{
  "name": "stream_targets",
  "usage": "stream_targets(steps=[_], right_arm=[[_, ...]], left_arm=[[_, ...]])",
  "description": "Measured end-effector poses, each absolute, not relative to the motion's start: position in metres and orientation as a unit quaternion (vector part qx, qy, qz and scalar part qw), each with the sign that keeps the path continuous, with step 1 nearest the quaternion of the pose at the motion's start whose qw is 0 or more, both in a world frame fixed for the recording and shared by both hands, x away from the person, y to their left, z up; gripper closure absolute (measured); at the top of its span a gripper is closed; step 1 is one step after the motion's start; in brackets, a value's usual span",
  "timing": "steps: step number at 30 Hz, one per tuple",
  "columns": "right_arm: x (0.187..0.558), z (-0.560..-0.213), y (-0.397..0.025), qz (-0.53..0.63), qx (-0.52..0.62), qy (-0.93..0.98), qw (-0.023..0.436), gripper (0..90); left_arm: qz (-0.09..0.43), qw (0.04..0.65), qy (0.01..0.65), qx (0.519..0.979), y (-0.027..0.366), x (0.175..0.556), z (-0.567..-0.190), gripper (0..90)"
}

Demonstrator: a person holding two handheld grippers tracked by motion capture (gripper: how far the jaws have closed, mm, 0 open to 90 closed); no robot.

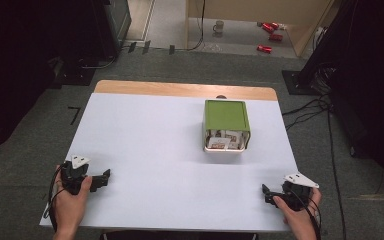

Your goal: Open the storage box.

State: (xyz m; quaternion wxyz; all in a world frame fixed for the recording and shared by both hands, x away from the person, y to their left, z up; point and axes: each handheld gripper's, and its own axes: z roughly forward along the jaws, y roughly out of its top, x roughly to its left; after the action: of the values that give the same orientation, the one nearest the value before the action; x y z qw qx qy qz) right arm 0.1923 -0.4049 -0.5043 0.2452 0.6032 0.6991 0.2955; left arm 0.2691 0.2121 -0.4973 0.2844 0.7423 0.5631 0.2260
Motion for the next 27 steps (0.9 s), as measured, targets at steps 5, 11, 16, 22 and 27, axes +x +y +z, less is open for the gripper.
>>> stream_targets(steps=[5,11,16,22,27], right_arm=[[0.191,-0.502,-0.404,0.293,0.607,0.691,0.262,5.1],[0.188,-0.494,-0.406,0.318,0.632,0.653,0.270,9.1],[0.190,-0.482,-0.397,0.325,0.636,0.640,0.283,13.5],[0.199,-0.467,-0.374,0.343,0.622,0.643,0.287,18.3],[0.209,-0.459,-0.359,0.357,0.614,0.641,0.291,20.3]], left_arm=[[0.226,0.284,0.563,0.742,0.212,0.269,-0.497,0.1],[0.227,0.283,0.563,0.743,0.212,0.269,-0.497,0.1],[0.227,0.284,0.563,0.743,0.212,0.269,-0.497,0.1],[0.227,0.284,0.563,0.742,0.212,0.269,-0.498,0.1],[0.227,0.284,0.562,0.743,0.212,0.269,-0.498,0.1]])
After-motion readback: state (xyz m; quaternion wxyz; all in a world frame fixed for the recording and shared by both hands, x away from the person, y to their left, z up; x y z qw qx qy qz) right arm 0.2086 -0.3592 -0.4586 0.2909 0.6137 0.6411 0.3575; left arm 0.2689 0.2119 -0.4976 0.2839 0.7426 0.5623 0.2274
